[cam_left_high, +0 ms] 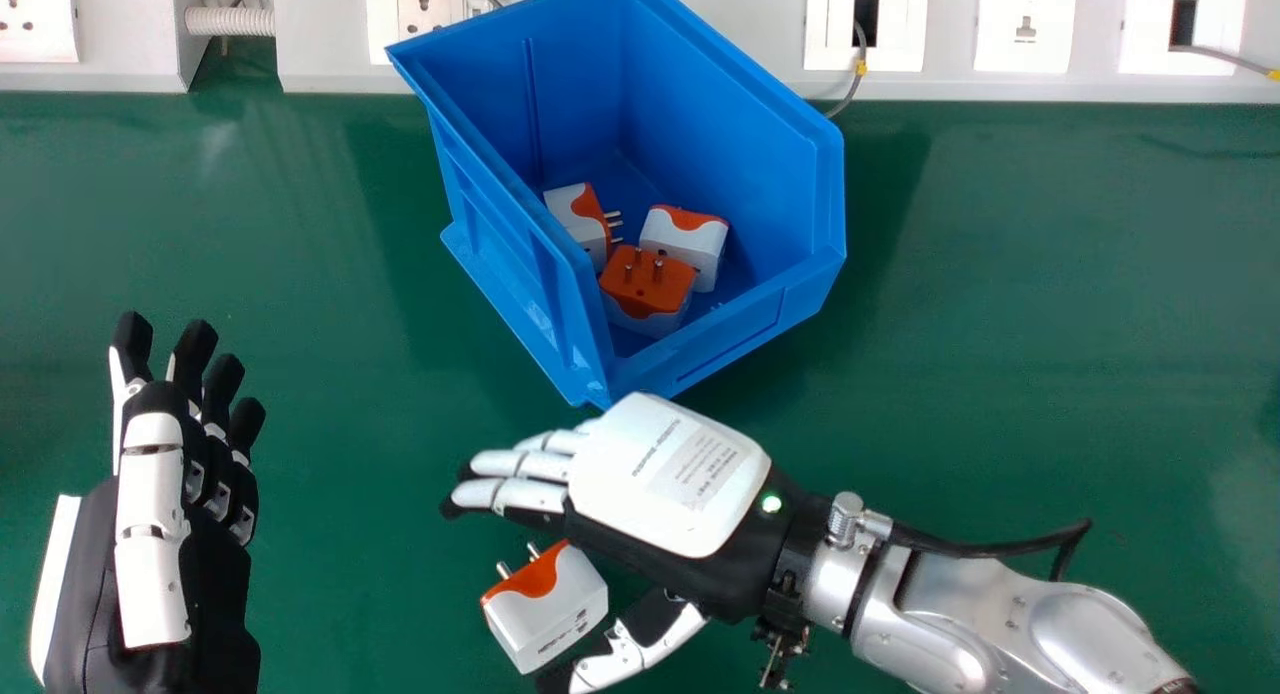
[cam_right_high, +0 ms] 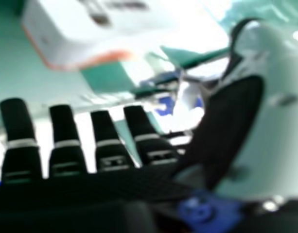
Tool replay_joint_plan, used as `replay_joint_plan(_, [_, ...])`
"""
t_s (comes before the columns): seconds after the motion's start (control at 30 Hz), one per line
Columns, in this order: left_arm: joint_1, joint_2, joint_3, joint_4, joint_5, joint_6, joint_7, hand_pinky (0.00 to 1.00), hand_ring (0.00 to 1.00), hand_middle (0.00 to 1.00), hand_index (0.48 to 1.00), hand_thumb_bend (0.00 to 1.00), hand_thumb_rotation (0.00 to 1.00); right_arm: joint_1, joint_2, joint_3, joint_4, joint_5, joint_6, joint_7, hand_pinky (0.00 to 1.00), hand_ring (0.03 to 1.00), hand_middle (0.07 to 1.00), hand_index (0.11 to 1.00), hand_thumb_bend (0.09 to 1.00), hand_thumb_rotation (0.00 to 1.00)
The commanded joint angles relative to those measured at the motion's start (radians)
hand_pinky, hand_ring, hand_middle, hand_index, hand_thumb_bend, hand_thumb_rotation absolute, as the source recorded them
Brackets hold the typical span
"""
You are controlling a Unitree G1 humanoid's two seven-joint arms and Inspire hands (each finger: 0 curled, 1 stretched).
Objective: Pick all objects and put in blue box
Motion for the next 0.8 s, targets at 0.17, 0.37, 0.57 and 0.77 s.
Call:
replay_joint_plan(0.17, [0.016,0.006,0.003,-0.041,0.000,0.000,0.010,1.00,1.00,1.00,0.994,0.18,0.97,-0.076,0.027,0.046,0.115,-0.039,-0.003,-0.091,0.63,0.796,0.852,0.826,0.458,0.52])
replay_joint_plan(0.37, [0.012,0.007,-0.001,-0.042,0.007,-0.004,0.014,1.00,1.00,1.00,0.996,0.19,0.97,-0.125,0.049,0.085,0.209,-0.066,0.014,-0.141,0.62,0.783,0.830,0.808,0.465,0.51])
replay_joint_plan(0.57, [0.010,0.001,-0.002,-0.043,-0.004,-0.002,0.018,1.00,1.00,1.00,0.997,0.18,0.99,-0.166,0.078,0.121,0.285,-0.086,0.062,-0.146,0.62,0.777,0.820,0.798,0.470,0.50])
replay_joint_plan(0.77, [0.012,0.000,-0.005,-0.045,-0.002,-0.006,0.022,1.00,1.00,1.00,0.999,0.17,0.99,-0.197,0.105,0.145,0.353,-0.083,0.086,-0.169,0.62,0.770,0.812,0.788,0.480,0.49])
